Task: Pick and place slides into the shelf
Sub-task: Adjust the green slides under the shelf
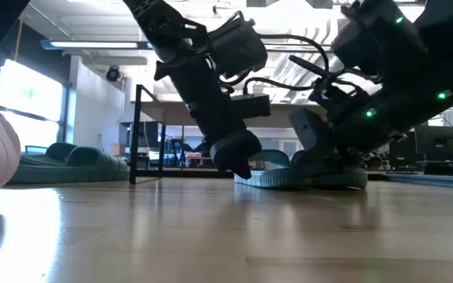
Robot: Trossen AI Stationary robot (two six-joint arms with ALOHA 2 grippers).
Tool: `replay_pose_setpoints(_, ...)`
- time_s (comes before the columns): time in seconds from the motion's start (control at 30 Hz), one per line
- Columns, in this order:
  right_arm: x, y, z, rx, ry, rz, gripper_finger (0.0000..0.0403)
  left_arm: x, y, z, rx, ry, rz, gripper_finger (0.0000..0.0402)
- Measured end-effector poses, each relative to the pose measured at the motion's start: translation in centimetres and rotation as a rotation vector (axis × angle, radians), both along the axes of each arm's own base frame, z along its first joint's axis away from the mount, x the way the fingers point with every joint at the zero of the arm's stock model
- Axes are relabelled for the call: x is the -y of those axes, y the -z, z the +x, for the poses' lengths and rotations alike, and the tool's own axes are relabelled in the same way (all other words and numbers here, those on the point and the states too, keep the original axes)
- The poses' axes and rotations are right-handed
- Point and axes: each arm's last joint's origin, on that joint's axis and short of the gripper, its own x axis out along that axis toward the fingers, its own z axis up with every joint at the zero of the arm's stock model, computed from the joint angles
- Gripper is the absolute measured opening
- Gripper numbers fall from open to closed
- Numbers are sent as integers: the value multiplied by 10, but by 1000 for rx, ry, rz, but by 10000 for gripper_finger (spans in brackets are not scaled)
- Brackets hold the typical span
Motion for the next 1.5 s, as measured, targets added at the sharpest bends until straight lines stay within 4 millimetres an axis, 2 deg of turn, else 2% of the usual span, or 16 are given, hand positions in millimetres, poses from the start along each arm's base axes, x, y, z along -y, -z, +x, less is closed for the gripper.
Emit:
replay_pose_setpoints(0.43, 9, 1, 2, -10, 20, 13, 0, 30, 2, -1, -43, 80, -10, 0)
replay_pose_setpoints(0.83, 9, 1, 2, -19, 5, 31, 0, 36, 2, -1, -43, 82, -19, 0)
replay_pose_setpoints(1.3, 9, 1, 3, -19, -7, 41, 0, 36, -4, -14, -126, 29, -50, 0)
replay_pose_setpoints(1.5, 2, 0, 2, -19, -44, 27, 0, 36, -3, -15, -135, 30, -67, 0)
